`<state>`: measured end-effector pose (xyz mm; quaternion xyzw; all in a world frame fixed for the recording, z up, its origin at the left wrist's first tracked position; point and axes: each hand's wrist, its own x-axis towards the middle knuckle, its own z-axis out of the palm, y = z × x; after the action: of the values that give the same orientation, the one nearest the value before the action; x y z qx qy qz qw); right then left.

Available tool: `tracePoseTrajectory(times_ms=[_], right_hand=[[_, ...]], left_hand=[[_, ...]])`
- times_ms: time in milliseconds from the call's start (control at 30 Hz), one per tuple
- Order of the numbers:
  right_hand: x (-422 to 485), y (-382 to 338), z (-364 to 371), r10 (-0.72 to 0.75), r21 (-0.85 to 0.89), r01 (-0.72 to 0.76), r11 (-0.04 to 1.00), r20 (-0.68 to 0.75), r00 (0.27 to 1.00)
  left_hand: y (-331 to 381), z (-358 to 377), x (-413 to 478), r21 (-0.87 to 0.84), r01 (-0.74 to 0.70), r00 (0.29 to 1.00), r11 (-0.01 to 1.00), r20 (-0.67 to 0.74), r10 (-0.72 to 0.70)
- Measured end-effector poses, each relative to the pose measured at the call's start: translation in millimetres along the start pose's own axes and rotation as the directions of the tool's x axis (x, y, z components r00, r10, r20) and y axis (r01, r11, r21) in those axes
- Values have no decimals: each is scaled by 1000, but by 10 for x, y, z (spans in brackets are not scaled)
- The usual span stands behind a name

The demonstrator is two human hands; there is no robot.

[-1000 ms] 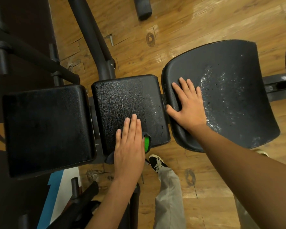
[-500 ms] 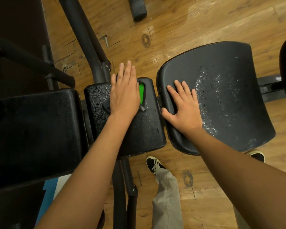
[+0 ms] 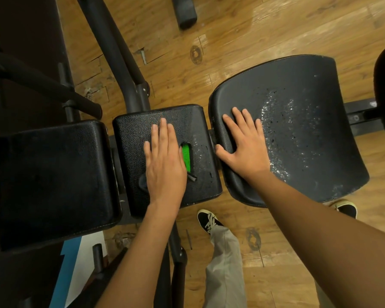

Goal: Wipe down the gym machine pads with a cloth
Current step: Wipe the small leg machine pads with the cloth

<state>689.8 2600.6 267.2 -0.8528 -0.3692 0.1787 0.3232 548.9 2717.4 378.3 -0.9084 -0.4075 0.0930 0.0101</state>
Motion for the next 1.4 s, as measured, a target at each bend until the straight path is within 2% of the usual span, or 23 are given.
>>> tracePoseTrajectory(times_ms=[367, 500, 667, 967, 1233, 1400], right_hand=[[1, -5, 1, 1, -4, -1, 1000, -10, 1000], [-5, -6, -9, 1, -1, -1, 1000, -3, 1000], [-1, 1, 7, 0, -3, 0, 1000, -6, 1000], [-4, -5, -3, 1, 7, -1, 1000, -10, 1000], [-6, 7, 5, -8, 10, 8, 1000, -14, 1000], [-11, 22, 14, -24, 4, 24, 1000, -16, 1000]], left_hand=[[235, 49, 846, -5, 16, 998, 1000, -59, -16], [174, 57, 370, -33, 23, 997, 999, -71, -25], [137, 138, -485, 6, 28, 1000, 1000, 2, -28], [209, 111, 225, 17, 12, 1000, 1000, 2, -12], [130, 153, -636, 23, 19, 1000, 1000, 19, -20], [167, 212, -609, 42, 35, 999, 998, 1, -35]])
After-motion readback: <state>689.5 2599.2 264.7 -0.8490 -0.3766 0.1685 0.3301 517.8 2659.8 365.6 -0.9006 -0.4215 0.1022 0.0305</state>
